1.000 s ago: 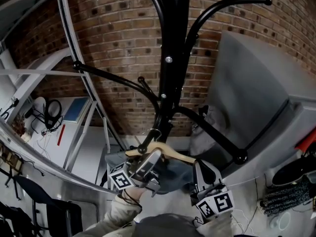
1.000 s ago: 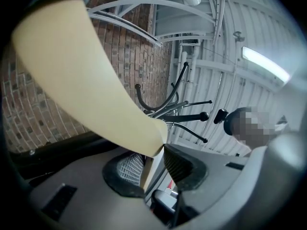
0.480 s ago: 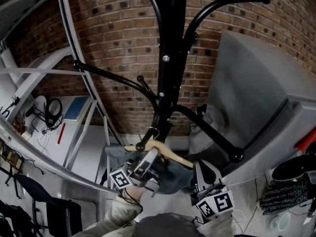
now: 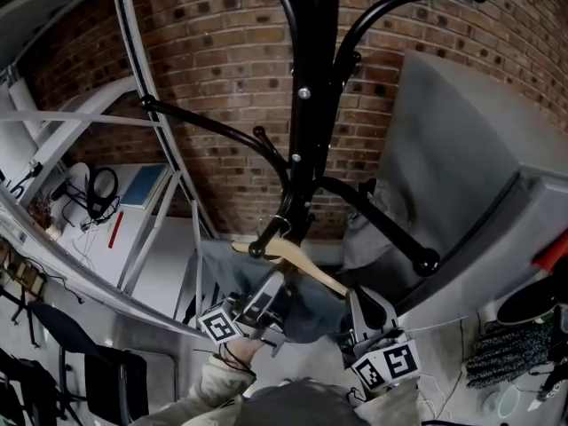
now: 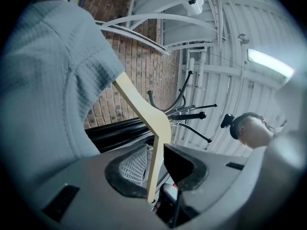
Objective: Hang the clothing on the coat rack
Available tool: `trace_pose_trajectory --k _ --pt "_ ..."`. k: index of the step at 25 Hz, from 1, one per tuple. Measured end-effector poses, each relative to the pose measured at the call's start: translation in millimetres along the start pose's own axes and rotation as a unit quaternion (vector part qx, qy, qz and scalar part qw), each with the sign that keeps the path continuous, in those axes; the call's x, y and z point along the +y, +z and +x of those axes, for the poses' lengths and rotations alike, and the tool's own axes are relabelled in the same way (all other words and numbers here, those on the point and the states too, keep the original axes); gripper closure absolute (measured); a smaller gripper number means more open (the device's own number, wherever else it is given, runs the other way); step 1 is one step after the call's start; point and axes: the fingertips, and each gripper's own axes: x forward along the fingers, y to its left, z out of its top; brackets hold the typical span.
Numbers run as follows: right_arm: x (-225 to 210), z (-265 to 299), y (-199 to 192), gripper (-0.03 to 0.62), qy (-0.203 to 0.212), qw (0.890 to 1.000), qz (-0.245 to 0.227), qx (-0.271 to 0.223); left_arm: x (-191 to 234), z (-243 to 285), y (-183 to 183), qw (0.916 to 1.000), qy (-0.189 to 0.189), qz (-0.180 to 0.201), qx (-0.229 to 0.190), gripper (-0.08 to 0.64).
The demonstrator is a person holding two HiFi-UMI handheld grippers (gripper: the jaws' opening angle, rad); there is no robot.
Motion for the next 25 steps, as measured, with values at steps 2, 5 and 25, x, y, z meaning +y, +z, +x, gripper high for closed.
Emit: trace_pose_trajectory --k 2,5,25 --pt "4.5 -1.3 -3.2 0.569 0.007 1.000 0.002 0.003 -3.2 -6.3 -2.3 0.9994 0.015 0.030 0.009 0.451" --pt "11.8 -3.0 -8.1 0.569 0.018 1.000 0.003 0.010 -6.4 -17.6 -7.8 0.9969 0.042 0.063 0.023 0.453" --pt "42.7 -22.9 -35.7 0.569 0.059 0.997 0.019 0.038 -40.6 -67.3 -31.8 0.9238 0.193 0.312 0.110 0.549"
